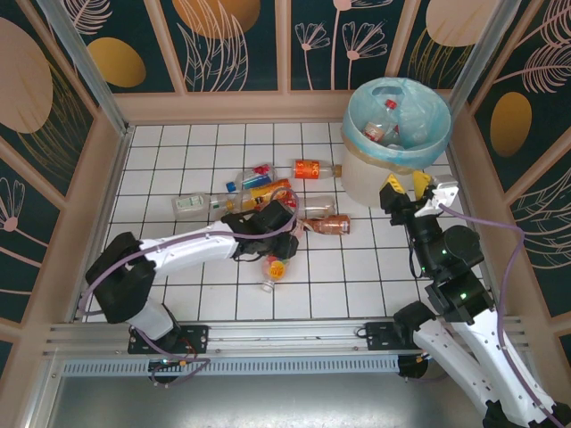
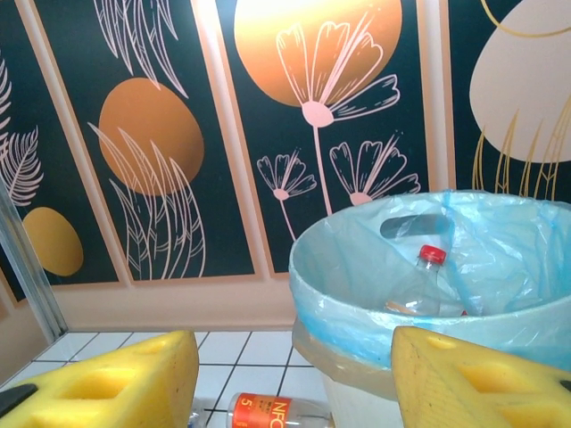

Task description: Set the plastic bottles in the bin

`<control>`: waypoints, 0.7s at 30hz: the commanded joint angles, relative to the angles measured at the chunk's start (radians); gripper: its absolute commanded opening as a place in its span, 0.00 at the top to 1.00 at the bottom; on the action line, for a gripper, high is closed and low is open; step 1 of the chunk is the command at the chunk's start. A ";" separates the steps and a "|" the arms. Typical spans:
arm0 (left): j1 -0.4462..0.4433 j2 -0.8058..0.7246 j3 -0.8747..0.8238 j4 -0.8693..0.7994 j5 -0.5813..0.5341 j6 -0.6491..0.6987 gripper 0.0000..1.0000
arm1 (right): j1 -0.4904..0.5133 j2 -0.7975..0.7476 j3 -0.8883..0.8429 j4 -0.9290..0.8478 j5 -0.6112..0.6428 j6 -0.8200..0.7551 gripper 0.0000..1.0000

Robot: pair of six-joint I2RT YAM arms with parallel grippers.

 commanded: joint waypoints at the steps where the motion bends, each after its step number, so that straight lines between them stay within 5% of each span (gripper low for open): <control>1: -0.003 -0.098 0.014 -0.037 -0.010 0.006 0.63 | 0.006 0.002 0.042 -0.009 0.009 0.020 0.41; 7: -0.003 -0.270 -0.042 0.059 0.057 0.043 0.63 | 0.006 0.010 0.013 -0.013 -0.005 0.056 0.41; 13: -0.002 -0.395 -0.086 0.193 -0.019 -0.010 0.67 | 0.006 0.010 -0.053 0.033 -0.069 0.084 0.41; 17: -0.003 -0.492 -0.151 0.368 -0.206 -0.089 0.61 | 0.006 0.017 -0.056 0.074 -0.100 0.089 0.41; 21: -0.003 -0.540 -0.202 0.441 -0.473 -0.199 0.65 | 0.006 -0.011 -0.094 0.172 -0.203 0.099 0.42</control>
